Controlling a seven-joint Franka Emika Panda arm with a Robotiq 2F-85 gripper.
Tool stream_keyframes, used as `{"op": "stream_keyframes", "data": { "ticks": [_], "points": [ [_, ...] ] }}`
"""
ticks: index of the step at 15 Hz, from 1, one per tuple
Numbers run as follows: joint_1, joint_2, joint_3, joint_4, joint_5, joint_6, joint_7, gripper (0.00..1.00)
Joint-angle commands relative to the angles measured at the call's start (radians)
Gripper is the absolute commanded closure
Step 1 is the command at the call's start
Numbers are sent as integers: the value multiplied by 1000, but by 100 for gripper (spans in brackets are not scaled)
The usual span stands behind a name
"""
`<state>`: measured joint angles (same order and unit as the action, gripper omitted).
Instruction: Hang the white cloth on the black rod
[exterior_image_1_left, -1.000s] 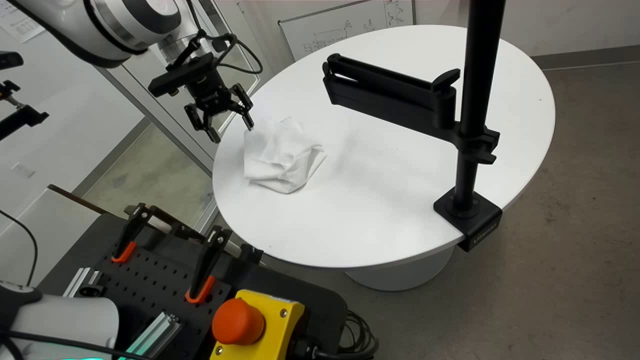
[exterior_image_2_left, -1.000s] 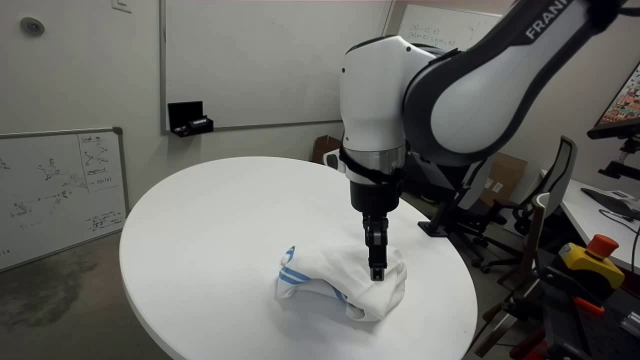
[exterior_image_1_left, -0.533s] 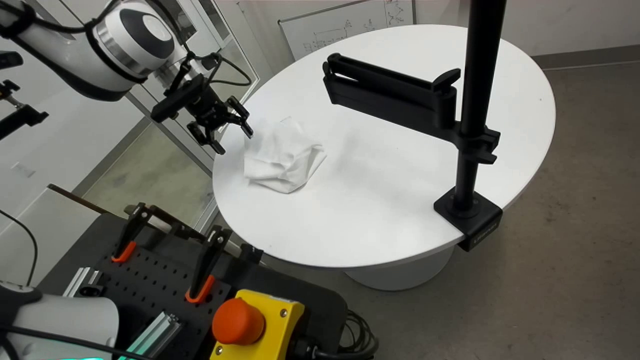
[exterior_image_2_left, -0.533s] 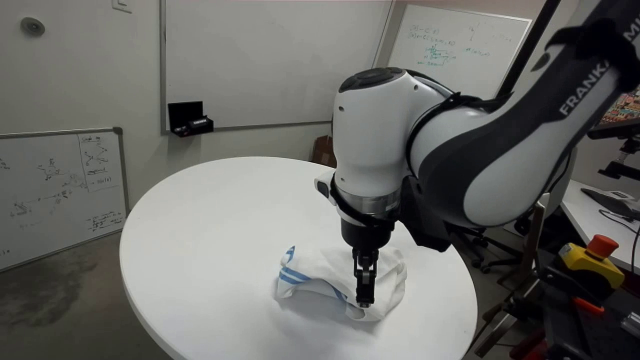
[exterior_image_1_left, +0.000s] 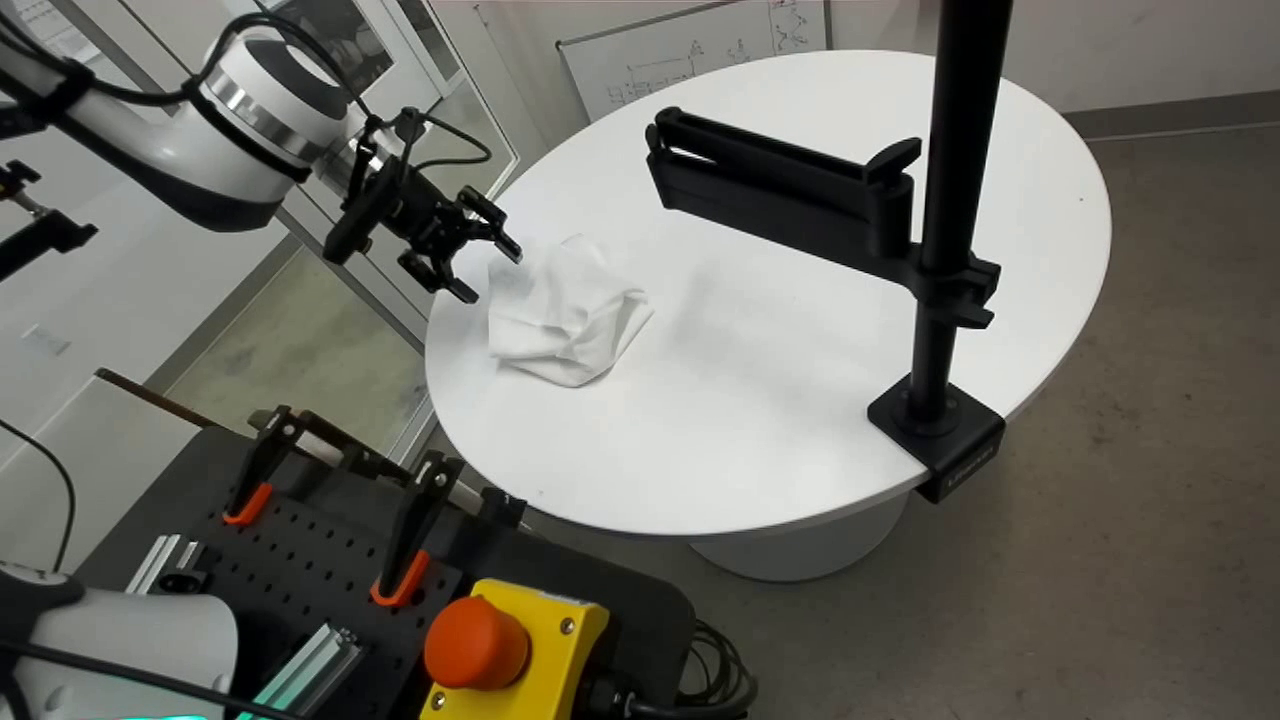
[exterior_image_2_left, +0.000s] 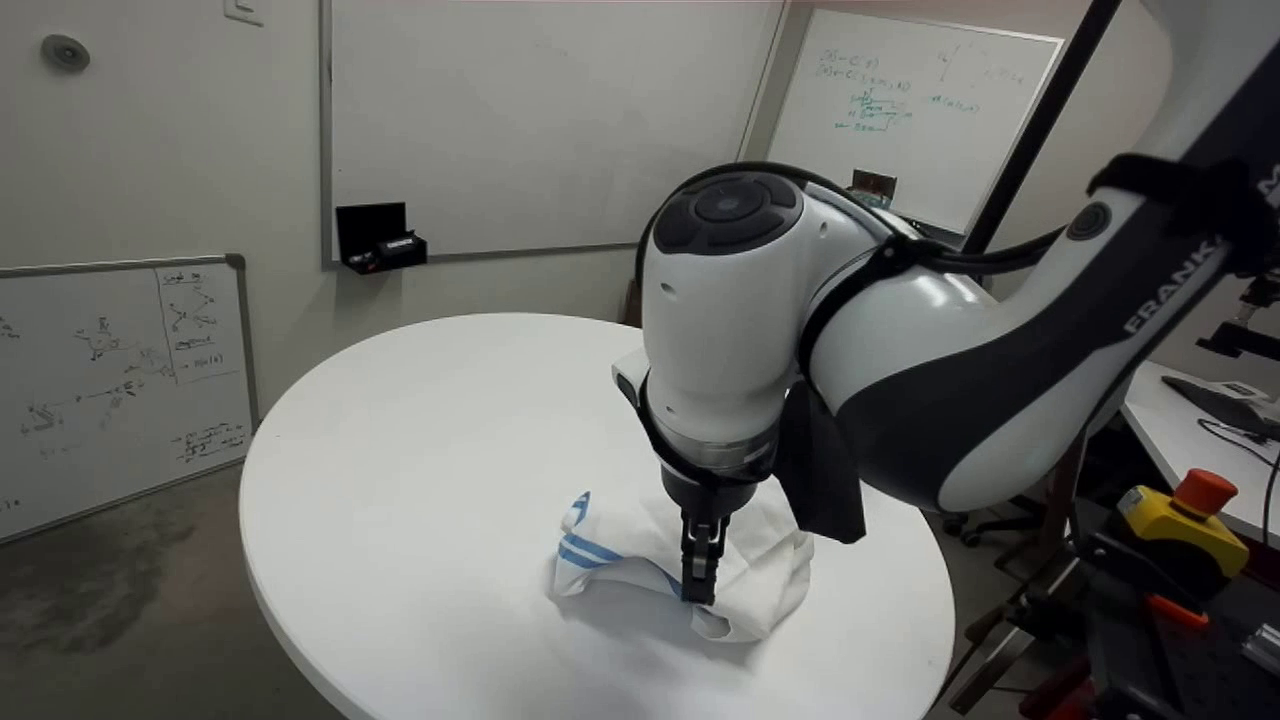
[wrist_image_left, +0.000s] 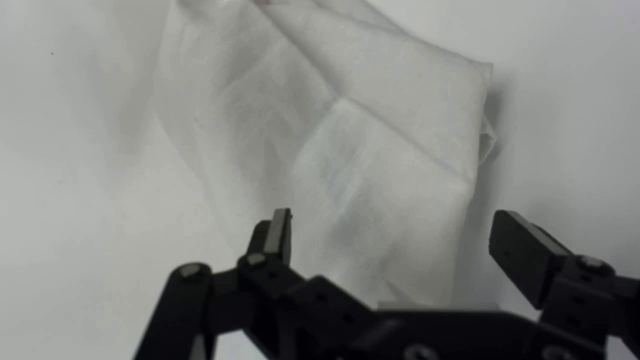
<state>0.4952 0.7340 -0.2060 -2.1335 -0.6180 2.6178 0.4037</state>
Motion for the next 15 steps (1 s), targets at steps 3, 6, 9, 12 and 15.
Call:
{"op": "stream_keyframes", "data": {
  "ticks": [3,6,9,12,15],
  "points": [
    [-8,106,6,92,0,-22,23,0],
    [-8,134,1,113,3,-26,21,30],
    [-16,129,7,107,10,-23,7,44],
    [-16,102,6,79,9,-11,10,69],
    [-17,76,3,52,7,-8,13,92]
  ]
}}
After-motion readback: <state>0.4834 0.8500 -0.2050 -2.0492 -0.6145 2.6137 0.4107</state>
